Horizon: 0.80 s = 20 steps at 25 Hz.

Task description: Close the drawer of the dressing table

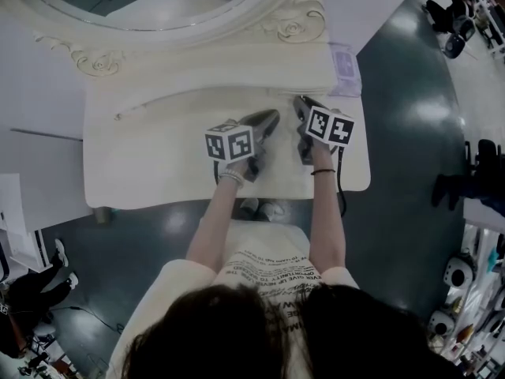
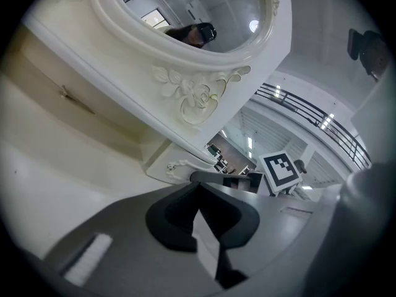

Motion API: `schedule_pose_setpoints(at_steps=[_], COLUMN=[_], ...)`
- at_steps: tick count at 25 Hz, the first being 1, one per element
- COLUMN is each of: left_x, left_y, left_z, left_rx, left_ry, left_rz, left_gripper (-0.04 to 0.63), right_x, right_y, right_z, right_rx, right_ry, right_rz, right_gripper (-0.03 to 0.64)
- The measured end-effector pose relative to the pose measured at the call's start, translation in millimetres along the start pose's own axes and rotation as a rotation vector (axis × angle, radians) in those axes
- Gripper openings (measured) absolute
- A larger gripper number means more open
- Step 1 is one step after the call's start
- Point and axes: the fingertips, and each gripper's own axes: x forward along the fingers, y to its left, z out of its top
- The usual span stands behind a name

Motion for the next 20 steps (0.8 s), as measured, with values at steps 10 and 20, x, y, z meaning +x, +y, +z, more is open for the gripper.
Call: schedule_pose_setpoints(at_steps=[10, 20], left_x=[-0.5, -1.2], left_y=[3.8, 8.2], left_z=[3.2, 4.6], left_rx=[-0.01, -0.019], left_ry=[-0.009, -0.018], left_rz=[0.014, 0.025], left_gripper=[0.005, 0.005], right_x=[6.4, 12.5], right_y=[-1.2, -3.8], right_z=[6.2, 11.8], right_rx=[-0.014, -0.02], right_ry=[-0.002, -0.007], right_rz=[-0.002, -0.008], right_gripper=[0.1, 0.1])
